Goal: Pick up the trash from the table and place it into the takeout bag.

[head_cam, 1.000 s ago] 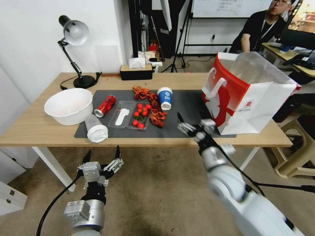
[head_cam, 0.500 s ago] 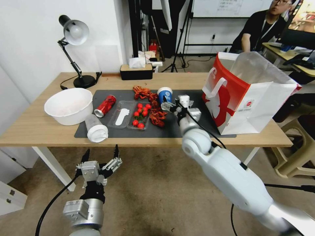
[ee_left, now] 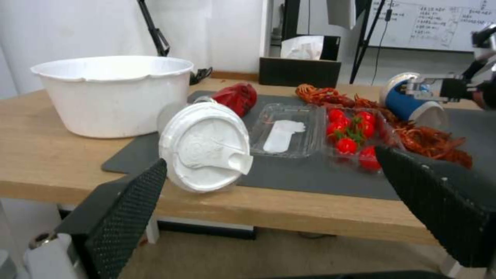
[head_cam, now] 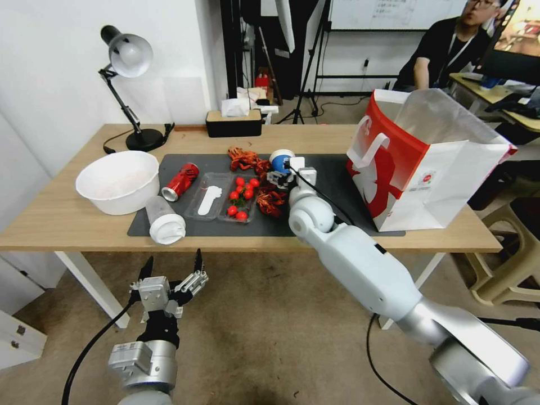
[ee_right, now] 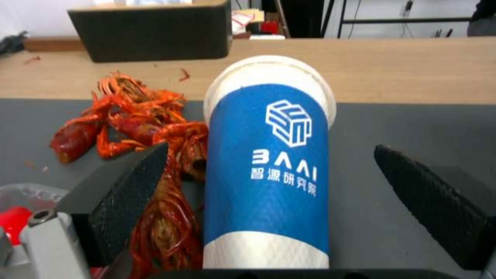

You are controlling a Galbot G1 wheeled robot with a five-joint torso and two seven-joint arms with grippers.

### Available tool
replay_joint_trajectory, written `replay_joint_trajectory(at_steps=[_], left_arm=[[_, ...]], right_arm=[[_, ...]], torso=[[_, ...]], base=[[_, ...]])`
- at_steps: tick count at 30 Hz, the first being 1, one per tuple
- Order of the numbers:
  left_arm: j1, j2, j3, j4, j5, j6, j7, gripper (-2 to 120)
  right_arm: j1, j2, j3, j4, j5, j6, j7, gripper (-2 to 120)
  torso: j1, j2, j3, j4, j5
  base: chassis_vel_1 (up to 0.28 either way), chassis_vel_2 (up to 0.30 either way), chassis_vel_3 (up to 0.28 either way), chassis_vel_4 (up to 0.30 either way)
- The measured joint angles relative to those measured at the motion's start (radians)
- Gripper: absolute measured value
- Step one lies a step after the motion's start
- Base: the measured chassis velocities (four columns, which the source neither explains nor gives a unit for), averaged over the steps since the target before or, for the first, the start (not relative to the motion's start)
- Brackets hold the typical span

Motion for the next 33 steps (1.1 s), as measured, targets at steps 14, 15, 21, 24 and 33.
replay_joint_trajectory(at_steps=[14,15,21,24,33], left_arm=[[-0.005,0.000,-0.006,0.013,-0.006,-0.002,0.001,100],[-0.005,0.000,-0.006,0.013,-0.006,-0.002,0.001,100],[-0.007,0.000,-0.008,0.016,-0.008,-0.004,0.001,100],[-0.019,0.000,-0.022,0.048,-0.022,-0.010,0.001,100],[-0.023,0.000,-0.017,0.055,-0.020,-0.009,0.001,100]], right_arm=[[0.157,0.136,-0.039,-0.271,0.092,-0.068,-0.006,80],[0.157,0.136,-0.039,-0.271,0.092,-0.068,-0.006,80],[0.164,0.167,-0.029,-0.320,0.094,-0.098,0.010,59],[0.154,0.164,-0.027,-0.318,0.105,-0.106,0.014,50],[0.126,0.140,-0.018,-0.289,0.123,-0.091,-0.002,27]], torso=[[0.000,0.000,0.000,0.0001,0.0002],[0.000,0.000,0.000,0.0001,0.0002],[0.000,0.000,0.000,0.0003,0.0003],[0.000,0.000,0.000,-0.0001,0.0002],[0.000,0.000,0.000,0.0002,0.0002]], base=[[0.000,0.000,0.000,0.000],[0.000,0.000,0.000,0.000],[0.000,0.000,0.000,0.000],[0.000,0.000,0.000,0.000],[0.000,0.000,0.000,0.000]])
